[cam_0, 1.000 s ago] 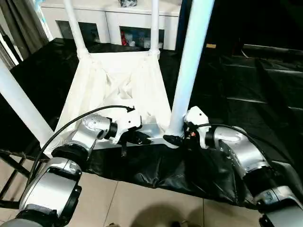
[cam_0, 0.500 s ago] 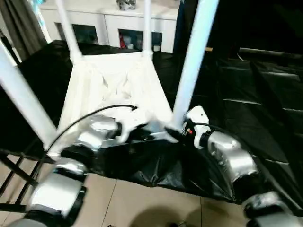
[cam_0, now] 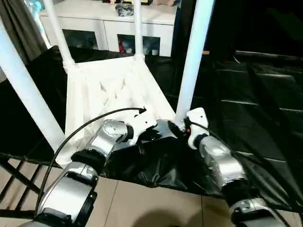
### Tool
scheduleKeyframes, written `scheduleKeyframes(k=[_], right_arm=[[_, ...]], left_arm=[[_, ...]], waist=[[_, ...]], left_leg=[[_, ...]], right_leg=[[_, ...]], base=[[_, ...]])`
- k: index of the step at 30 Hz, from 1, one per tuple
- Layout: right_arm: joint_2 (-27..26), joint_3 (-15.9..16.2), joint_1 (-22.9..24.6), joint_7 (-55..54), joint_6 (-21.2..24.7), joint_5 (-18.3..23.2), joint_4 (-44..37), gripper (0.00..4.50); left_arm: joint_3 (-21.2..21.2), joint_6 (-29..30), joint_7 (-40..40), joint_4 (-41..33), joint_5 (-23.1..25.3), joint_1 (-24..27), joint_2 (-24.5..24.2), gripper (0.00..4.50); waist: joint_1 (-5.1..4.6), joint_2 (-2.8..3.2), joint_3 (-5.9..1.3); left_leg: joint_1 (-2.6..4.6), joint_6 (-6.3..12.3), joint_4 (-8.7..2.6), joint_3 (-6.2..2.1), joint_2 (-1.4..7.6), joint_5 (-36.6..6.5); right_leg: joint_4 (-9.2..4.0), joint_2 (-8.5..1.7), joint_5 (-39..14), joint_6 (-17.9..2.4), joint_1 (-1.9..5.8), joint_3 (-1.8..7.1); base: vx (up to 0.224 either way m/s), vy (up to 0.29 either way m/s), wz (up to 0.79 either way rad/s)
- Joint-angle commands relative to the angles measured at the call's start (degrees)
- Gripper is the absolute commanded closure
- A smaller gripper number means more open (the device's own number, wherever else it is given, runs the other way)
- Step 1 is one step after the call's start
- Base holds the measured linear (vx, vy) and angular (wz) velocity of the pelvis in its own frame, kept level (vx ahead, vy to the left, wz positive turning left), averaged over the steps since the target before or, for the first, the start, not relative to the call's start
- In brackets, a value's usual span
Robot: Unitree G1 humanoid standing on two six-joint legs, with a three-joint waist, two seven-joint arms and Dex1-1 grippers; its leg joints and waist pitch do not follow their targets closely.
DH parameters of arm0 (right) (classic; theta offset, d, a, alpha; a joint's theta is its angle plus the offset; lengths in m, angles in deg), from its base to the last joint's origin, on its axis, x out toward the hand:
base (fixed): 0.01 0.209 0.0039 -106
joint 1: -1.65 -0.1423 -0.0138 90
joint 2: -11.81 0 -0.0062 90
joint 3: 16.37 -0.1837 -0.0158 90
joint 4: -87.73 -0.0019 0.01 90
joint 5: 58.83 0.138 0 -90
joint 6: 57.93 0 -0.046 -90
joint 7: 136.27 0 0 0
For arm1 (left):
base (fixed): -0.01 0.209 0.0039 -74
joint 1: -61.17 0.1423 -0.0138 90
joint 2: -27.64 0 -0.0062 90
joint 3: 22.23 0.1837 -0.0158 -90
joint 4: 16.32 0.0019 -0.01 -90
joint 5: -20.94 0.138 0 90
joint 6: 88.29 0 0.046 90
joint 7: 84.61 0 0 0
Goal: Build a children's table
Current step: Rotate leg to tighten
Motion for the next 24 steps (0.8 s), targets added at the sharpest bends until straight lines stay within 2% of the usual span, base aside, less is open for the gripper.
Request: scheduleKeyframes(k=[1, 2, 3, 5, 6, 7, 8, 9, 10, 11, 13, 14, 16, 17, 18, 20, 23, 24], right_arm=[[0.45, 3.99, 0.14, 8.22, -1.51, 1.89, -4.15, 0.67], [2.09, 4.58, 0.45, 11.96, -1.26, 2.40, -4.69, 0.67], [3.90, 5.38, 0.85, 16.83, -1.37, 2.79, -5.40, 0.67], [4.33, 5.61, 0.93, 18.06, -1.17, 3.00, -5.62, 0.67], [7.25, 7.48, 1.34, 26.14, 0.10, 4.36, -7.22, 0.67], [7.67, 7.72, 1.34, 27.43, 0.30, 4.63, -7.38, 0.67], [7.73, 7.75, 1.34, 27.61, 0.33, 4.66, -7.40, 0.67], [8.43, 8.21, 1.22, 29.51, 0.54, 4.82, -7.48, 0.67], [9.08, 8.77, 1.01, 31.29, 0.53, 4.75, -7.38, 0.67], [10.31, 9.87, 0.37, 34.96, 0.39, 4.24, -6.94, 0.67], [11.10, 10.76, -0.12, 37.32, 0.30, 3.88, -6.58, 0.83], [11.10, 10.76, -0.12, 37.32, 0.30, 3.88, -6.58, 0.83], [12.42, 12.77, -1.08, 40.28, -1.03, 2.18, -5.30, 1.01], [12.56, 12.94, -1.24, 40.72, -1.18, 1.88, -5.05, 1.04], [12.63, 13.05, -1.33, 40.94, -1.32, 1.72, -4.92, 1.25], [12.90, 13.67, -1.77, 41.52, -2.38, 0.79, -4.10, 1.25], [12.98, 13.83, -2.16, 41.94, -2.42, 0.92, -3.64, 1.61], [12.80, 13.65, -2.31, 42.35, -2.22, 1.14, -3.51, 1.70]], left_arm=[[0.88, -2.30, -3.45, -0.35, -2.04, 2.02, 0.61, 4.50], [0.73, -3.27, -6.15, -0.97, -2.87, 2.52, -0.31, 4.50], [0.64, -3.63, -9.21, -1.86, -3.92, 3.14, -1.39, 4.50], [0.64, -3.80, -10.13, -2.13, -4.23, 3.33, -1.65, 4.50], [0.84, -3.92, -14.96, -3.54, -5.48, 4.21, -3.27, 4.50], [0.83, -3.86, -15.55, -3.78, -5.54, 4.34, -3.47, 4.50], [0.83, -3.85, -15.64, -3.81, -5.54, 4.36, -3.49, 4.50], [0.95, -3.91, -17.04, -4.04, -5.72, 4.48, -3.80, 4.50], [1.23, -4.23, -18.14, -4.11, -5.62, 4.48, -4.17, 4.50], [1.70, -4.75, -20.54, -4.28, -5.66, 4.44, -4.88, 4.50], [2.11, -5.02, -22.17, -4.37, -5.76, 4.31, -5.34, 4.50], [2.11, -5.02, -22.17, -4.37, -5.76, 4.31, -5.34, 4.50], [2.79, -5.93, -23.62, -3.59, -5.26, 3.49, -6.16, 4.50], [2.89, -6.23, -23.90, -3.45, -5.09, 3.33, -6.33, 4.50], [2.90, -6.33, -24.05, -3.36, -5.05, 3.24, -6.39, 4.50], [2.88, -6.54, -24.43, -2.77, -4.82, 2.68, -6.68, 4.50], [2.71, -6.67, -24.76, -2.28, -4.48, 2.02, -7.06, 4.50], [2.51, -6.68, -25.16, -1.98, -4.53, 1.68, -7.21, 4.50]], waist=[[0.29, -0.82, -3.32], [0.50, -0.96, -3.44], [0.52, -1.35, -3.32], [0.87, -0.98, -3.23], [1.18, -1.41, -3.44], [1.48, -1.29, -3.54], [1.78, -1.05, -3.51], [1.71, -1.56, -3.44], [2.05, -1.28, -3.39], [2.14, -1.77, -3.38], [2.35, -1.31, -3.29], [2.32, -1.34, -3.27], [2.33, -1.58, -3.29], [2.31, -1.58, -3.27], [2.36, -1.56, -3.26], [2.41, -1.58, -3.28], [2.44, -1.72, -3.32], [2.50, -1.60, -3.36]], left_leg=[[-0.43, 6.17, -4.54, 0.16, 0.67, -11.38], [-0.50, 6.83, -4.49, 0.29, 0.69, -9.91], [-0.70, 7.52, -4.40, 0.44, 0.75, -9.87], [-0.36, 7.19, -4.26, 0.58, 0.91, -10.40], [-0.71, 7.32, -4.28, 0.54, 0.89, -9.32], [-0.89, 7.46, -4.30, 0.51, 1.00, -8.20], [-0.75, 7.89, -4.27, 0.67, 1.31, -6.90], [-0.83, 8.12, -4.28, 0.74, 1.35, -6.72], [-0.81, 7.85, -4.32, 0.68, 1.41, -6.66], [-0.91, 7.56, -4.34, 0.66, 1.38, -6.89], [-0.73, 7.05, -4.49, 0.59, 1.51, -7.18], [-0.82, 6.64, -4.55, 0.55, 1.50, -7.47], [-0.75, 6.09, -4.61, 0.51, 1.46, -8.08], [-0.70, 5.96, -4.65, 0.56, 1.50, -8.17], [-0.75, 5.90, -4.65, 0.56, 1.50, -8.01], [-0.61, 5.53, -4.67, 0.63, 1.52, -8.34], [-0.77, 5.36, -4.67, 0.59, 1.42, -8.01], [-0.77, 5.33, -4.67, 0.56, 1.50, -7.73]], right_leg=[[-4.00, -3.13, -23.90, -9.00, 2.90, 2.09], [-3.68, -3.14, -21.66, -9.76, 3.00, 2.22], [-3.54, -3.13, -20.97, -10.44, 2.96, 2.32], [-3.38, -3.20, -22.32, -10.50, 2.41, 2.48], [-2.98, -3.17, -21.55, -10.68, 3.04, 2.37], [-2.72, -3.19, -20.23, -10.81, 3.24, 2.40], [-2.46, -3.13, -17.52, -11.45, 2.89, 2.51], [-2.43, -3.04, -17.09, -11.60, 2.88, 2.46], [-2.34, -3.26, -17.47, -11.66, 2.90, 2.45], [-2.33, -3.26, -18.32, -11.28, 2.99, 2.40], [-2.36, -3.32, -19.24, -11.02, 2.80, 2.44], [-2.36, -3.31, -19.35, -10.92, 2.87, 2.45], [-2.33, -3.33, -19.57, -10.80, 2.86, 2.43], [-2.34, -3.35, -19.48, -10.78, 2.79, 2.50], [-2.33, -3.41, -19.05, -10.82, 2.86, 2.59], [-2.31, -3.40, -18.75, -11.09, 2.75, 2.62], [-2.21, -3.38, -18.32, -11.01, 2.98, 2.61], [-2.11, -3.46, -17.55, -11.38, 3.01, 2.63]], base=[[0.000, 0.000, 0.00], [0.000, 0.000, 0.00], [0.000, 0.000, 0.00], [0.000, 0.000, 0.00], [0.000, 0.000, 0.00], [0.000, 0.000, 0.00], [0.000, 0.000, 0.00], [0.000, 0.000, 0.00], [0.000, 0.000, 0.00], [0.000, 0.000, 0.00], [0.000, 0.000, 0.00], [0.000, 0.000, 0.00], [0.000, 0.000, 0.00], [0.000, 0.000, 0.00], [0.000, 0.000, 0.00], [0.000, 0.000, 0.00], [0.000, 0.000, 0.00], [0.000, 0.000, 0.00]])
